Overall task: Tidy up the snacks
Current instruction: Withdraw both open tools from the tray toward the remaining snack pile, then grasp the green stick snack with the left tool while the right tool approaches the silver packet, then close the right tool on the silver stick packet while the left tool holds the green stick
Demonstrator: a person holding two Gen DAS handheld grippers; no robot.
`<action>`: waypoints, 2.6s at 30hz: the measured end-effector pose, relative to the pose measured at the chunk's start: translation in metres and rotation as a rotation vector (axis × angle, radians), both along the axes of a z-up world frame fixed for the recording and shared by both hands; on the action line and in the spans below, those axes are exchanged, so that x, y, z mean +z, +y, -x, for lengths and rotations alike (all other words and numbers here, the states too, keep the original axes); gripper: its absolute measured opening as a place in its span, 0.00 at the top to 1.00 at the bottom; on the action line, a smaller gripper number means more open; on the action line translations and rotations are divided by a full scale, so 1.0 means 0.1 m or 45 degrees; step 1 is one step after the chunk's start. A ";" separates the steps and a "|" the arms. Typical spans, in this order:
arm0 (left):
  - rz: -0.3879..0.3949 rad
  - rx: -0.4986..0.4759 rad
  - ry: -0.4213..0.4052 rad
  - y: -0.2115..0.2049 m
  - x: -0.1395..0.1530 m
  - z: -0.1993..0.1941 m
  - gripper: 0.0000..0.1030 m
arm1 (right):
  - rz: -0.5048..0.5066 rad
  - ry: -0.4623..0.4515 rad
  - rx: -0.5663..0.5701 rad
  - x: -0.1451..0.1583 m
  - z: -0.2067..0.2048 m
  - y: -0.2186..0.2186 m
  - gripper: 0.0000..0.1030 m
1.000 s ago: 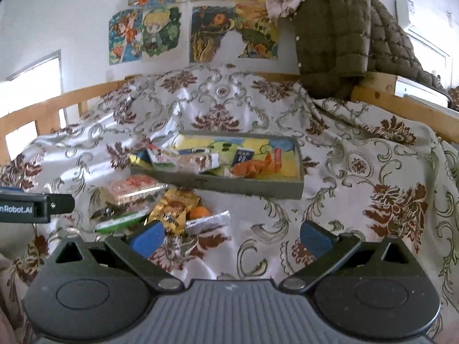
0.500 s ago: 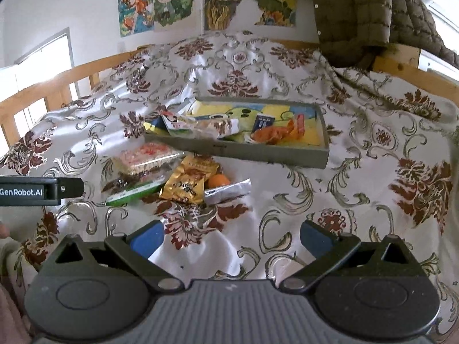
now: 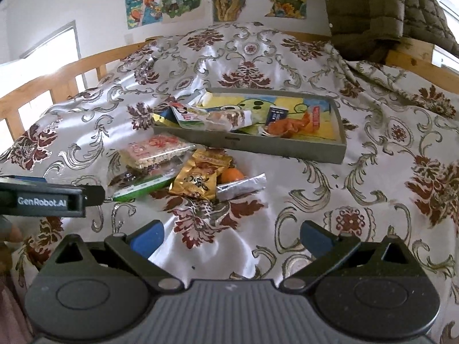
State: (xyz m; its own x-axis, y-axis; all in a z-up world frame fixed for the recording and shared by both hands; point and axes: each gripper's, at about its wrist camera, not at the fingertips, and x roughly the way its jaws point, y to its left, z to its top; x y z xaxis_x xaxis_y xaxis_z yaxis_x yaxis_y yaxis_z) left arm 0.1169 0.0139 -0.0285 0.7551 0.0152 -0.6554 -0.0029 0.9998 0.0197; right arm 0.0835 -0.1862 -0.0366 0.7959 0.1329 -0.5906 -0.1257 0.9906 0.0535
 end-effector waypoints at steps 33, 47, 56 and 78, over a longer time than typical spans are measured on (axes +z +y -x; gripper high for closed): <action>-0.121 -0.614 0.160 -0.18 -0.26 -0.81 0.18 | -0.165 0.141 0.029 -0.28 -0.94 -0.38 0.06; -0.035 -0.523 0.193 -0.13 -0.34 -0.97 0.64 | -0.214 0.173 0.045 -0.41 -1.14 -0.19 0.21; 0.086 -0.574 0.243 -0.17 -0.40 -0.97 0.67 | -0.258 0.212 -0.029 -0.51 -1.32 -0.16 0.27; 0.250 -0.445 0.319 -0.10 -0.51 -1.14 0.73 | -0.157 0.261 -0.134 -0.52 -1.26 -0.13 0.70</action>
